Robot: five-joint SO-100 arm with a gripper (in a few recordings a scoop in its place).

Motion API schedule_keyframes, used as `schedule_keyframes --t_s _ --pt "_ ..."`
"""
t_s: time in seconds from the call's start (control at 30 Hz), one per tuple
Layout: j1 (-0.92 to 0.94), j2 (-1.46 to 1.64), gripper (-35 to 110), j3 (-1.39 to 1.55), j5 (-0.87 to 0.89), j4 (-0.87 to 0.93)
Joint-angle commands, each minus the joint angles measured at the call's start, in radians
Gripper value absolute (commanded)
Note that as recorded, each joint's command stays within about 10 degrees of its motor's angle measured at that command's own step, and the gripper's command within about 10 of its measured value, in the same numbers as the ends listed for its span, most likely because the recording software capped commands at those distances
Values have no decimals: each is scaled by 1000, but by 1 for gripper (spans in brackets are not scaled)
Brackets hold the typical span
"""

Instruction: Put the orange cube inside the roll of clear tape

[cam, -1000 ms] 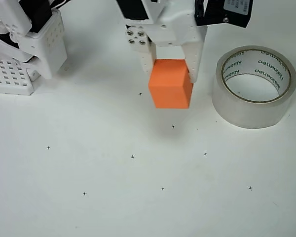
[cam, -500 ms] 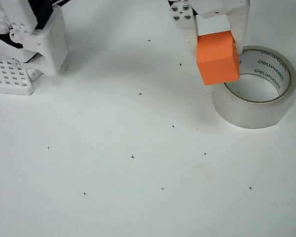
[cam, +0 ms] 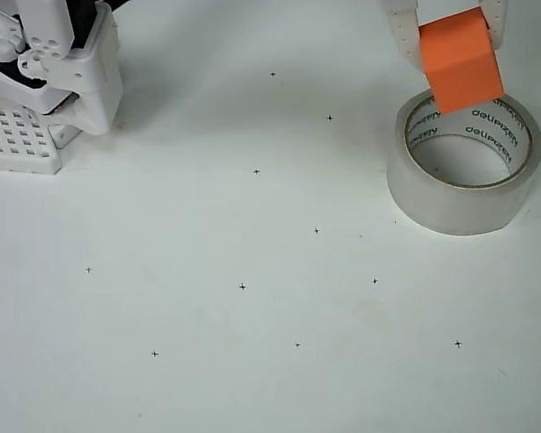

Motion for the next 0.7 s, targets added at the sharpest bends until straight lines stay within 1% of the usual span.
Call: schedule_keyframes --t_s 0.0,0.3,0.67 --pt "-23 25 17 -98 -8 -3" --pt "-38 -31 17 -112 -6 -3" --pt "-55 -135 17 -238 -18 -2"
